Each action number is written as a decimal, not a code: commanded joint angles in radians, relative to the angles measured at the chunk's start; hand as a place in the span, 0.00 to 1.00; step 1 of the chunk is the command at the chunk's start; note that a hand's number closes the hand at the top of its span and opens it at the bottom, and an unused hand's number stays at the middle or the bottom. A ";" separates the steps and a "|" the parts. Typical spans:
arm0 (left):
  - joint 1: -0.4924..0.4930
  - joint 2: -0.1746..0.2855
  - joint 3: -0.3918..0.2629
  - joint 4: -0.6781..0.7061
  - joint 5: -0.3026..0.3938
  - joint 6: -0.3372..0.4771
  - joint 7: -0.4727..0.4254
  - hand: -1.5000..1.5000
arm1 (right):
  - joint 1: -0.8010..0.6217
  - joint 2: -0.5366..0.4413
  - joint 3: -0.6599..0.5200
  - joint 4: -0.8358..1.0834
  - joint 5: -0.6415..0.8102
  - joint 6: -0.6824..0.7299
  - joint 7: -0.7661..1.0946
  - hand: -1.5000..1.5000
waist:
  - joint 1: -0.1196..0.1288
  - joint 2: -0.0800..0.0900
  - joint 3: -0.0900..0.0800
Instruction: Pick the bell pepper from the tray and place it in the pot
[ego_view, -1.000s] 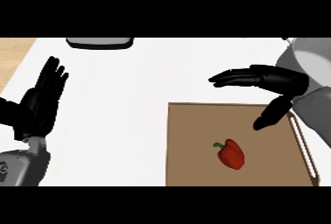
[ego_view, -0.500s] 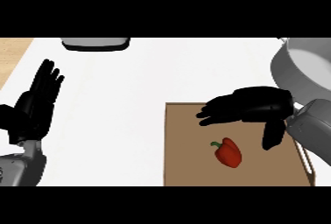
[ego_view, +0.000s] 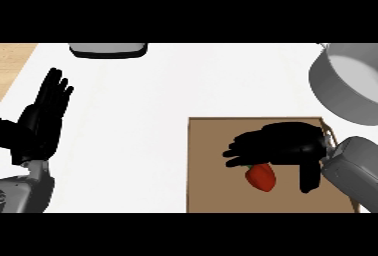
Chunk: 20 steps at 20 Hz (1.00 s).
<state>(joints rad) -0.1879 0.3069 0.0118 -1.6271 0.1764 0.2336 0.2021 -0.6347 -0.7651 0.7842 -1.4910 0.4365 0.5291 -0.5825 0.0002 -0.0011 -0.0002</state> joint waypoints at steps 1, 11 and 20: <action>0.008 0.002 0.006 -0.033 -0.004 -0.021 0.043 0.50 | 0.022 0.059 -0.022 0.050 0.103 0.037 -0.033 0.00 | 0.006 0.001 0.000; -0.012 0.006 0.087 0.067 0.011 -0.100 -0.039 0.50 | 0.117 0.124 -0.065 0.069 0.264 0.010 -0.040 0.00 | 0.002 0.002 0.000; 0.054 -0.077 0.021 -0.086 -0.074 -0.031 0.026 0.50 | 0.161 0.190 -0.126 0.181 0.406 -0.053 -0.107 0.00 | 0.005 0.001 0.000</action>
<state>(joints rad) -0.1702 0.2560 0.0480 -1.6586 0.1265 0.1886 0.2190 -0.5028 -0.5788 0.6918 -1.3567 0.7918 0.4774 -0.6178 0.0047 0.0001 0.0001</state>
